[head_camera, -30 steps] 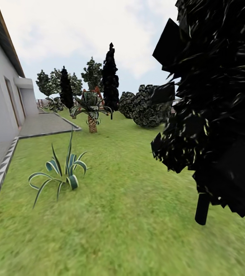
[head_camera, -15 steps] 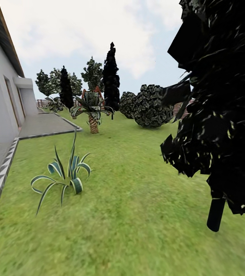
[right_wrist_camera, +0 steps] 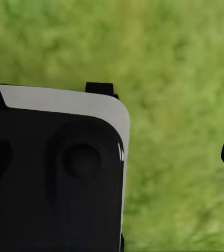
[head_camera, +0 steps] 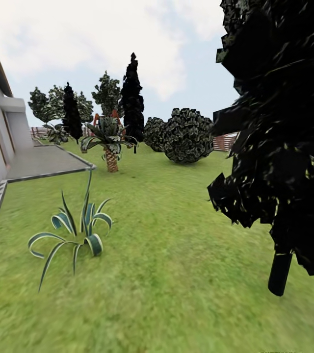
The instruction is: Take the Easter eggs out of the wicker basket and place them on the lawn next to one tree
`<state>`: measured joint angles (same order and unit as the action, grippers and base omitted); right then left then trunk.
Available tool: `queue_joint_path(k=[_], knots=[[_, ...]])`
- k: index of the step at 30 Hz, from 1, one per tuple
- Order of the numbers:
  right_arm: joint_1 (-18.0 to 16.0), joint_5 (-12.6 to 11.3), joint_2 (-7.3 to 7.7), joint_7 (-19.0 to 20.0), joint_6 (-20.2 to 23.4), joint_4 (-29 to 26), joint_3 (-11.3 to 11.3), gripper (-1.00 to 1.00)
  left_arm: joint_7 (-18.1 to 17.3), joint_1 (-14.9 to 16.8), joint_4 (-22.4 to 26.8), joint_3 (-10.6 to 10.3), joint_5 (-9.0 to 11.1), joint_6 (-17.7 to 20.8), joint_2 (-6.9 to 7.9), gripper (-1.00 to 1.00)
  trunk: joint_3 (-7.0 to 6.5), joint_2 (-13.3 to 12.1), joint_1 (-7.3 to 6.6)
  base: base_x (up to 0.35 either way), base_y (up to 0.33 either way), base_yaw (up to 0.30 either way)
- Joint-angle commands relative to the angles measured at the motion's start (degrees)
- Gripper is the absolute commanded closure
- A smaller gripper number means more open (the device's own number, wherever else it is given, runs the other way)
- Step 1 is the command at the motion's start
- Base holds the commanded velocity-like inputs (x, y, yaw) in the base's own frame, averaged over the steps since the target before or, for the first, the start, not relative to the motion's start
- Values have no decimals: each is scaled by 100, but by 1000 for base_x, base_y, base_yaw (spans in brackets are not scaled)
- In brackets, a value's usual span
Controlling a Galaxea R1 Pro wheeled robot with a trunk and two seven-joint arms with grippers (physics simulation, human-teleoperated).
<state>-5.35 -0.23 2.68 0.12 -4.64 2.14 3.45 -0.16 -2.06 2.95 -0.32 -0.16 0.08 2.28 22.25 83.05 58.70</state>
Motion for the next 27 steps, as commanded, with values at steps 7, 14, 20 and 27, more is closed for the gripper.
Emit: queue_joint_path(k=[7,14,20,27], knots=[[-10,-3,4,-2,-38,21,33,-100,-2,-4,13,-3,-2,-5,1,-100,5,3,3,285,200,-292],[-10,-3,5,-3,-37,19,33,-100,-2,-4,13,-3,-2,-8,1,-100,5,3,3,330,113,-189],[-10,-3,5,-3,-37,18,33,-100,-2,-4,13,-3,-2,-8,1,-100,5,3,3,335,98,-21],[-10,-3,5,-3,-37,17,39,-100,-2,-4,13,-3,0,-8,1,-100,5,3,3,336,95,-1]])
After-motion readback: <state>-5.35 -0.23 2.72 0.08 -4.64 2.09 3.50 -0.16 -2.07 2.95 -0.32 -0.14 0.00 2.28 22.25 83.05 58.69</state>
